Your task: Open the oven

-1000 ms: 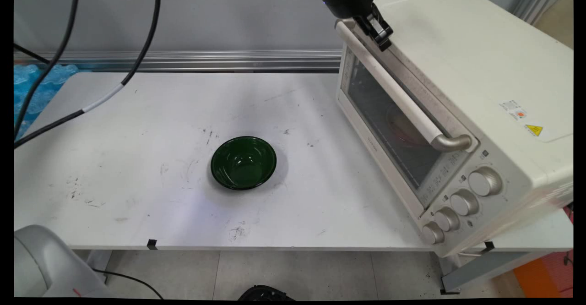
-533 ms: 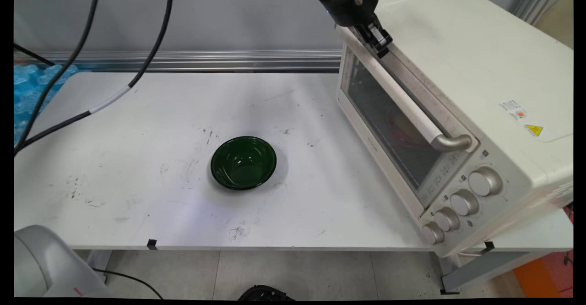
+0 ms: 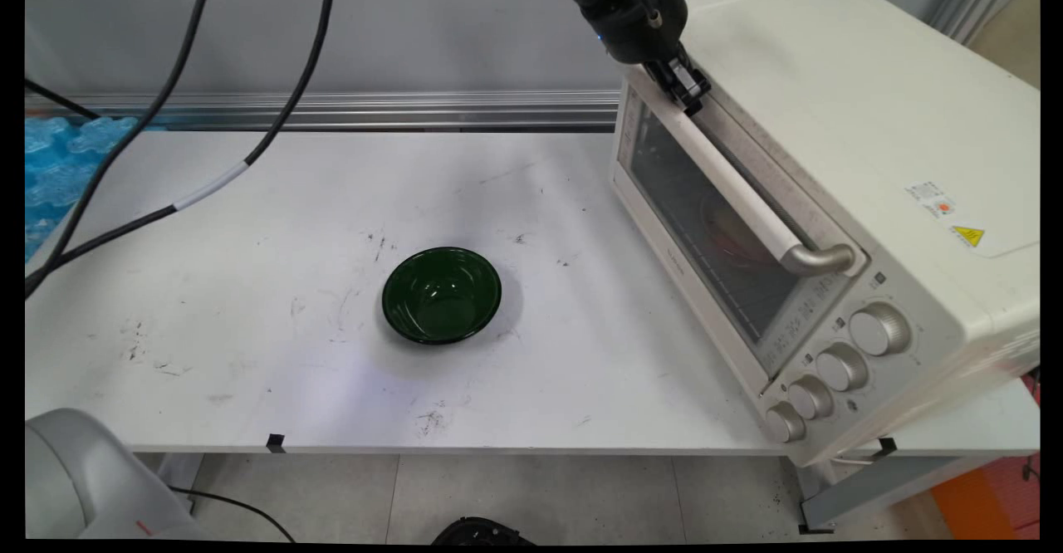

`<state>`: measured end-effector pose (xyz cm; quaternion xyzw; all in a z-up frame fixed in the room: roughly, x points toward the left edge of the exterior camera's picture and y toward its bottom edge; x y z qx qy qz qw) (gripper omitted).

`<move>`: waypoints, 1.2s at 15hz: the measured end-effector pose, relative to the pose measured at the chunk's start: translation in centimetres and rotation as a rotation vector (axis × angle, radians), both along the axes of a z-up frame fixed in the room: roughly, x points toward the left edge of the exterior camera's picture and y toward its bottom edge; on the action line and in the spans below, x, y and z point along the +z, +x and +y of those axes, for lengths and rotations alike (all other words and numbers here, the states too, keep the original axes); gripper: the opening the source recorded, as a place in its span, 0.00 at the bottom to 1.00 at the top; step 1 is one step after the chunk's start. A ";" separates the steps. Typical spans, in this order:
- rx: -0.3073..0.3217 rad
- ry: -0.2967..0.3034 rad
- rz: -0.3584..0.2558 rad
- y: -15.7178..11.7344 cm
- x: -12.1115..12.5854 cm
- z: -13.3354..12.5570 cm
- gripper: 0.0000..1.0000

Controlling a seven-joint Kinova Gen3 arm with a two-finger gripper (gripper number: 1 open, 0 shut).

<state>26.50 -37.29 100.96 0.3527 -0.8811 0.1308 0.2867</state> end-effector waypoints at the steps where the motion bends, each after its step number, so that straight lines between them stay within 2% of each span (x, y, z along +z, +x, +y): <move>1: 0.001 0.004 -0.002 0.0 -0.1 0.0 0.00; 10: -0.002 0.046 -0.034 1.1 -0.7 1.1 0.00; 18: -0.023 0.085 -0.088 2.5 -1.7 2.3 0.00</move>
